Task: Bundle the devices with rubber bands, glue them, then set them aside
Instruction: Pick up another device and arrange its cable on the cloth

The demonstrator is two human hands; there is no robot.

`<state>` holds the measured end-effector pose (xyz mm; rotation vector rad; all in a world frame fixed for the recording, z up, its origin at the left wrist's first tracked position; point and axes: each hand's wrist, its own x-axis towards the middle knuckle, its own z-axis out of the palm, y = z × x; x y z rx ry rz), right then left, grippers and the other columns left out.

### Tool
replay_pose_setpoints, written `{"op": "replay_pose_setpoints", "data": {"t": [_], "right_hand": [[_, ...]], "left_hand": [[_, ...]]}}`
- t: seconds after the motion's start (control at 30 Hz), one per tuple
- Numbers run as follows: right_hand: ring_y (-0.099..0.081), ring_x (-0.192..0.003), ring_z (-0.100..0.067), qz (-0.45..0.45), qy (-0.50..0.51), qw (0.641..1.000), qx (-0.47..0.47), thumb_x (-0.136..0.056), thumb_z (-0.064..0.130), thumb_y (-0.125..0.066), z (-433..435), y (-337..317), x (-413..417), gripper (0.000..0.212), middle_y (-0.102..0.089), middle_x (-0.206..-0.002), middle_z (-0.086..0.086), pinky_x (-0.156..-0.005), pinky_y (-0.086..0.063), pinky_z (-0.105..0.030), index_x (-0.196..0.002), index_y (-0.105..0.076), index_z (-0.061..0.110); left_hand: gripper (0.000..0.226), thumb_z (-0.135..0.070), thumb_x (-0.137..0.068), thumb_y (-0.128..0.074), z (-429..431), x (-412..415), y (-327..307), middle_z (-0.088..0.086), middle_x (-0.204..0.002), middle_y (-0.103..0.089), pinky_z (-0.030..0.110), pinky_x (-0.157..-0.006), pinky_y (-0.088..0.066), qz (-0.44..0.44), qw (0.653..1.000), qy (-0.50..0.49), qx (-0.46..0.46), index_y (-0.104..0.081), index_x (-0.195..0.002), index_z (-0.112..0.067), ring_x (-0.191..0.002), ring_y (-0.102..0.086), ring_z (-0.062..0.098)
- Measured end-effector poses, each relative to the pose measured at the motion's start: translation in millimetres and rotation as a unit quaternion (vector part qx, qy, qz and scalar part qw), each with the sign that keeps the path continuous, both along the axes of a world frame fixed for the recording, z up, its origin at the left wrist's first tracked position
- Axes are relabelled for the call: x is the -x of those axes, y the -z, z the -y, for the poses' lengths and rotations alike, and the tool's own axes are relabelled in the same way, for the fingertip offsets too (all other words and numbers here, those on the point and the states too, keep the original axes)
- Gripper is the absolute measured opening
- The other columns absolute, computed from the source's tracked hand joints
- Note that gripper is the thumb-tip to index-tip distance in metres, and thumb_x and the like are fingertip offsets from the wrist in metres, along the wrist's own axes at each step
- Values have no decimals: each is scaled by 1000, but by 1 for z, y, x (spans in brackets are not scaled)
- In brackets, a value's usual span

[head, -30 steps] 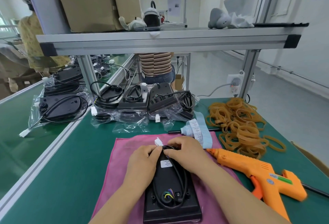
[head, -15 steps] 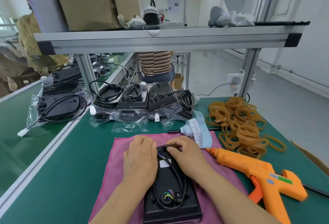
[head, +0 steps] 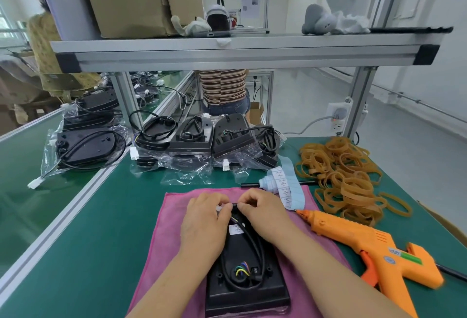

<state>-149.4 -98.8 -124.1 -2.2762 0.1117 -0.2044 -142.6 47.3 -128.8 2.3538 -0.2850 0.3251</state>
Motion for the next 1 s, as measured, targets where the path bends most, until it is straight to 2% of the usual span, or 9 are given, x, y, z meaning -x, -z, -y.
{"op": "replay_pose_setpoints", "data": {"t": [0.07,0.2,0.33,0.47,0.57,0.67,0.77,0.9,1.0], "right_hand": [[-54,-74,-1,2,15,1000,-9,-87,17,-63,-3,3,-2,21,-60,-75,16,-63,-37,-9,-72,-58,32],[-50,-77,-2,9,13,1000,-1,-87,11,-60,-7,7,-5,30,-56,-82,14,-64,-34,-11,-71,-53,36],[-51,-78,-4,9,14,1000,11,-86,10,-59,-6,7,-3,30,-57,-82,12,-64,-35,-13,-67,-53,32],[-48,-96,-14,16,-12,993,113,-88,14,-52,-7,2,1,14,-60,-94,7,-79,-41,-31,-85,-60,25],[-51,-102,-18,6,-34,987,159,-92,21,-49,-7,-8,7,17,-60,-103,3,-84,-44,-34,-97,-64,23],[-56,-103,-18,15,-31,985,168,-94,33,-51,7,-29,11,23,-61,-109,3,-89,-46,-34,-108,-66,24],[-61,-94,-24,5,54,970,236,-88,19,-54,45,-54,7,18,-67,-100,-3,-76,-48,-31,-98,-69,15],[-55,-78,-22,-122,137,920,346,-86,3,-52,92,-59,1,21,-65,-92,-4,-65,-43,-28,-101,-65,10],[-63,-97,-24,-163,156,906,359,-90,4,-52,110,-42,-1,26,-66,-111,-8,-71,-46,-28,-113,-62,11]], "left_hand": [[8,-31,-94,-59,1,-1,-2,-15,-104,-61,30,-80,-38,-21,1000,-4,1,-65,-98,-31,-105,-45,14],[9,-27,-94,-59,4,-2,-5,-9,-105,-58,39,-88,-44,-30,999,16,-14,-67,-97,-30,-108,-44,16],[6,-29,-92,-60,3,1,-7,-12,-99,-50,37,-88,-42,-4,998,22,-63,-67,-92,-28,-106,-44,14],[10,-32,-92,-58,-1,3,-8,-11,-103,-52,35,-83,-41,37,990,40,-131,-66,-94,-27,-104,-47,14],[10,-31,-92,-61,-1,5,-8,-8,-102,-57,36,-84,-40,60,986,47,-147,-68,-92,-23,-103,-50,18],[12,-29,-92,-64,-4,6,-6,-5,-110,-62,41,-96,-40,53,991,57,-108,-72,-92,-20,-111,-53,21],[18,-31,-94,-62,-10,8,-9,-5,-131,-57,45,-112,-32,19,999,50,-13,-74,-105,-24,-129,-45,16],[13,-26,-94,-63,-12,10,-17,-6,-131,-57,45,-114,-30,19,998,27,57,-73,-102,-26,-130,-44,13],[12,-25,-94,-61,-10,13,-23,-9,-127,-57,43,-113,-31,6,997,23,77,-72,-97,-28,-127,-44,11]]}}
